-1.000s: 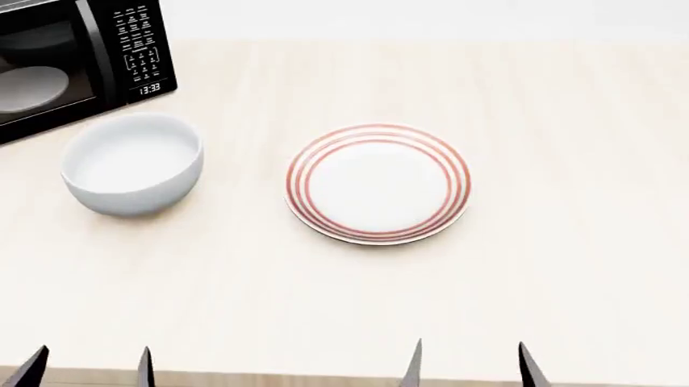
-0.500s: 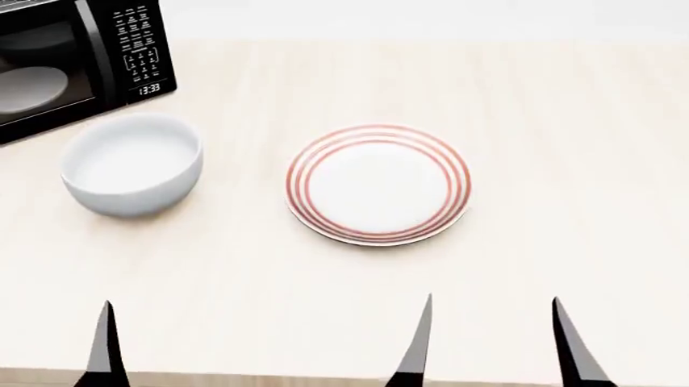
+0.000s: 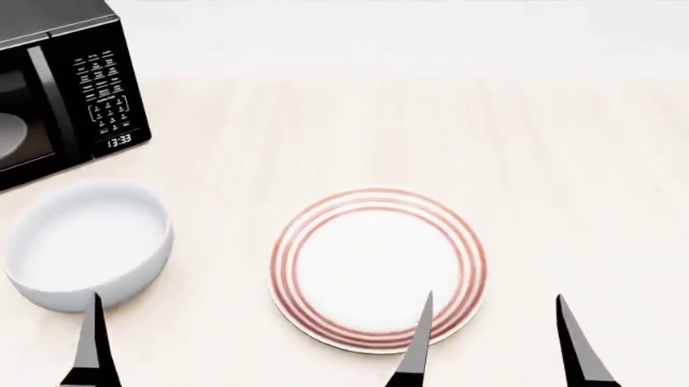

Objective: Pick up the white bowl and put it on the plate.

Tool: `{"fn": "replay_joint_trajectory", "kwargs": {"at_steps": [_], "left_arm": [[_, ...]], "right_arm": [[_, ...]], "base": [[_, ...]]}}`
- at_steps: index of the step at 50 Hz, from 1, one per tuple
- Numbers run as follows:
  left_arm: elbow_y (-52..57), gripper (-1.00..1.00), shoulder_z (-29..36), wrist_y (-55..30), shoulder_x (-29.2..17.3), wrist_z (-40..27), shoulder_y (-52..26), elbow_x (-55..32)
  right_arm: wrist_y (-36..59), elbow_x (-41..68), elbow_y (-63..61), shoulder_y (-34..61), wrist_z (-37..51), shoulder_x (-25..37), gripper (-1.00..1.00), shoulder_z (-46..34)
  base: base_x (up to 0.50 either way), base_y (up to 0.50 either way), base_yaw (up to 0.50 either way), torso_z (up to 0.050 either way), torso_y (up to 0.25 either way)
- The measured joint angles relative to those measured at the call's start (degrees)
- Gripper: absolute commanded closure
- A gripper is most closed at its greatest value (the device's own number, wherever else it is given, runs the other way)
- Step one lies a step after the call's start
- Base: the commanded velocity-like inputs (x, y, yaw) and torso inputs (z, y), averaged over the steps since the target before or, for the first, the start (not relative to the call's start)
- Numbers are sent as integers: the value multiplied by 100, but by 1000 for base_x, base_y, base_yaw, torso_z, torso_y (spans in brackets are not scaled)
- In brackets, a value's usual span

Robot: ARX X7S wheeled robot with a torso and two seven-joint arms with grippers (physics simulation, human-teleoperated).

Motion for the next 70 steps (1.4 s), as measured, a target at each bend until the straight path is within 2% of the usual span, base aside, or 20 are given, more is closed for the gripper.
{"fn": "replay_joint_trajectory", "kwargs": {"at_steps": [17,28,37,47,58,64,70], "left_arm": [[-56,-100,119,131,-73,-126,39,135],[-72,-100,140,113,-105,-229,35,173],[190,-100,93,-283,-185,-368,19,220],[983,-100,-191,-1512,-456,-448,-245,36],[1770,-100,-1064,-4017,-898,-235,-1354,-740],[1704,-100,-1595,-5313,-1113,-39,-2056,-1154],[1265,-100,-2061,-6143,-1167,133,-2497,-1409]], "right_arm": [[-17,55,16,-19,90,72,-100,-42],[-17,114,30,-23,100,128,-100,-96],[-59,122,69,-44,113,169,-100,-166],[-88,114,132,-64,139,202,-100,-250],[-50,129,73,-59,192,238,-100,-279],[-37,137,51,-51,217,256,-100,-300],[-16,154,7,-50,240,279,-100,-313]], "base": [[487,0,0,0,0],[0,0,0,0,1],[0,0,0,0,0],[0,0,0,0,0],[0,0,0,0,0],[0,0,0,0,0],[0,0,0,0,0]]}}
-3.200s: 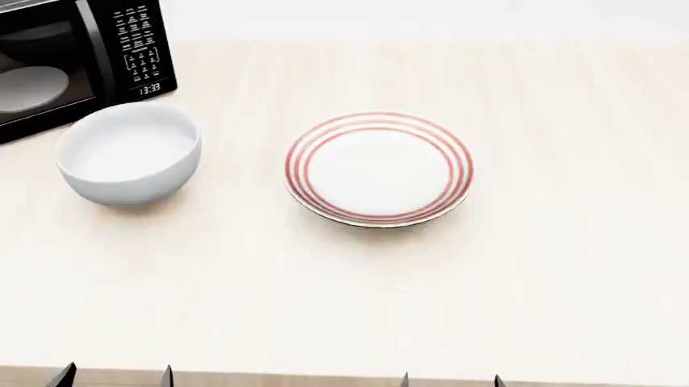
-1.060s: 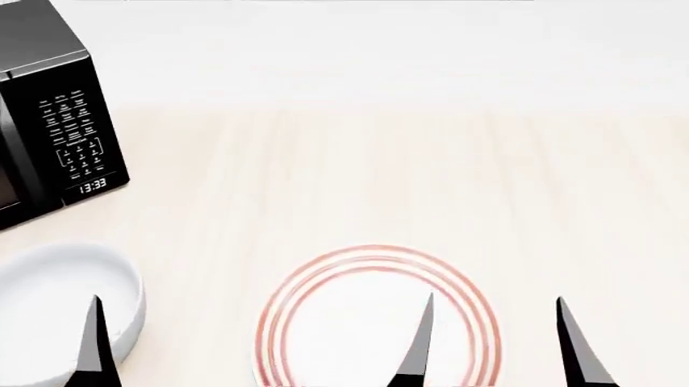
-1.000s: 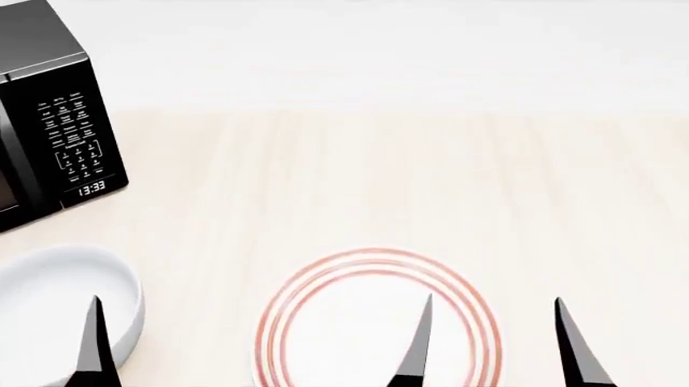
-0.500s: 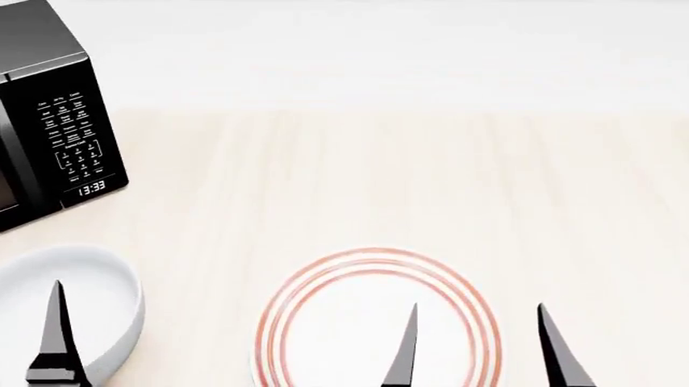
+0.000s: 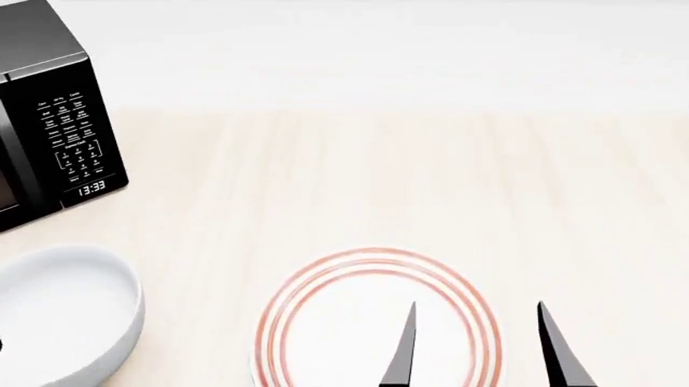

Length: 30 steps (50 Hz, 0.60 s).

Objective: Pick up the white bowl and put it on the plate.

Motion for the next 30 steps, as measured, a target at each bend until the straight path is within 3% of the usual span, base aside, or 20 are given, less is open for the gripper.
{"fn": "replay_joint_trajectory", "kwargs": {"at_steps": [17,26,30], "left_arm": [[-1808,-100,-570,-944,7,251,-715,-255],[-2653,-100,-364,-848,-100,291,-1011,-201],[-3372,-100,-36,-386,-127,245,-1271,29]], "right_arm": [[-22,161,27,8,59,64,-100,-26],[-36,235,57,21,95,103,-100,-61],[-57,295,117,37,87,110,-100,-89]], "base": [[0,0,0,0,0],[0,0,0,0,0],[0,0,0,0,0]]}}
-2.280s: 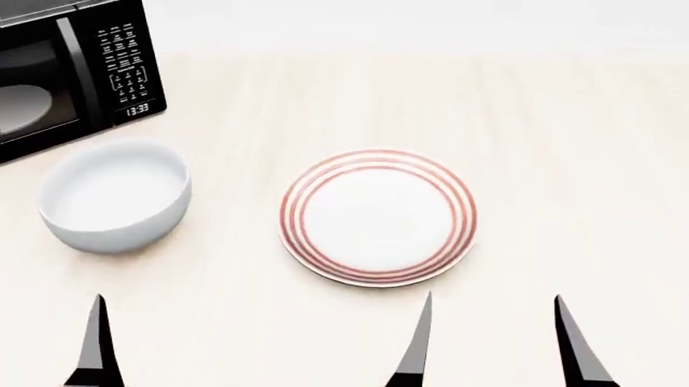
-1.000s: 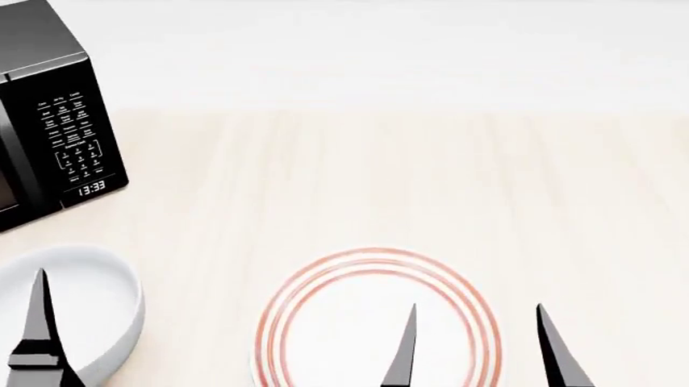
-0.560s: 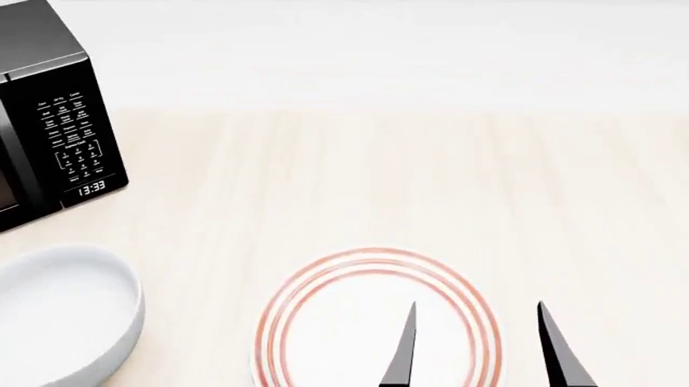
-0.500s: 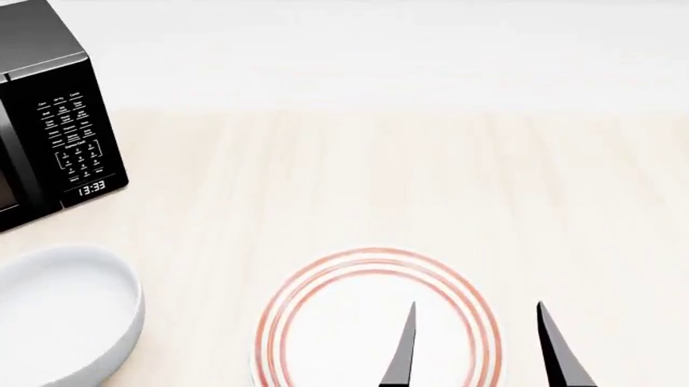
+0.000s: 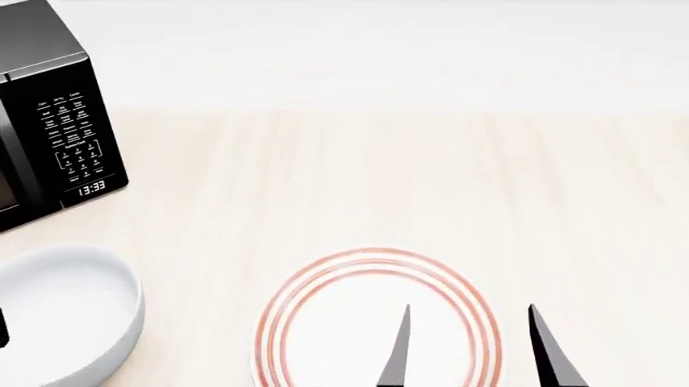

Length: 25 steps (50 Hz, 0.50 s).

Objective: Pick up the white bowl and put it on the plate.

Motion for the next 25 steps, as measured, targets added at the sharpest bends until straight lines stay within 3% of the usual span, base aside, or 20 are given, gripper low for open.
{"fn": "replay_joint_trajectory", "kwargs": {"at_steps": [10,25], "left_arm": [[-1019,-100,490,676,-33,-84,-357,337],[-1556,-100,905,1099,-52,-122,-563,552]], "right_arm": [[-41,95,94,27,15,32,-100,-55],[-80,196,151,48,59,96,-100,-112]], "base": [[0,0,0,0,0],[0,0,0,0,0]]}}
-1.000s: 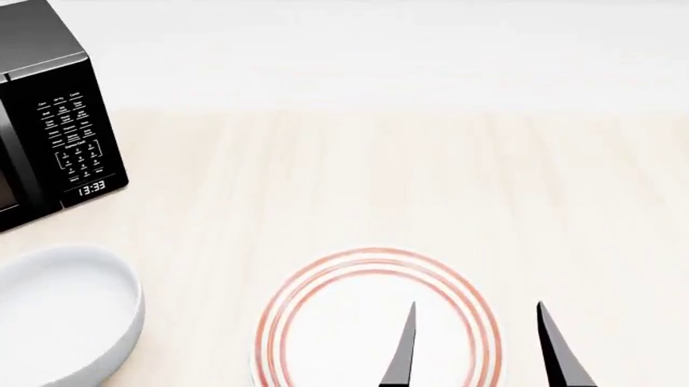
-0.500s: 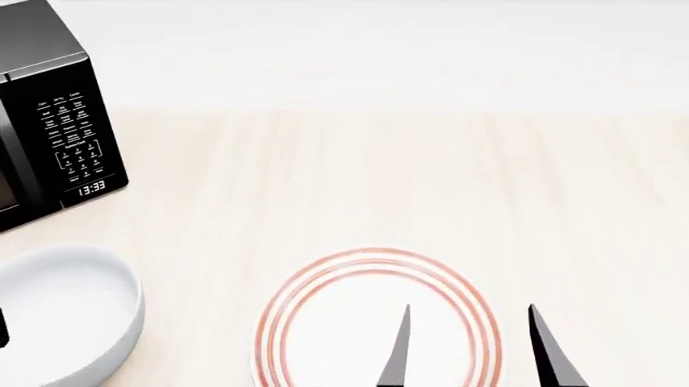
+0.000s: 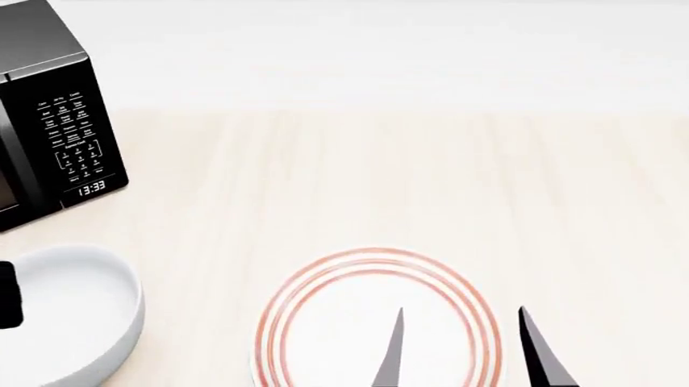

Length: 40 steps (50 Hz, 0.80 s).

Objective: Pick up the white bowl and put it on the plate.

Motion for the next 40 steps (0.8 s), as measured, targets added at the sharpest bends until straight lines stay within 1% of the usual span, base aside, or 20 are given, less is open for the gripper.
{"fn": "replay_joint_trajectory", "kwargs": {"at_steps": [14,40], "left_arm": [[-197,-100,156,220,36,-19,21,69],[-694,-100,166,413,145,66,-12,-6]], "right_arm": [[-37,87,23,10,39,61,-100,-34],[-87,215,82,39,115,150,-100,-88]], "base": [[0,0,0,0,0],[0,0,0,0,0]]}}
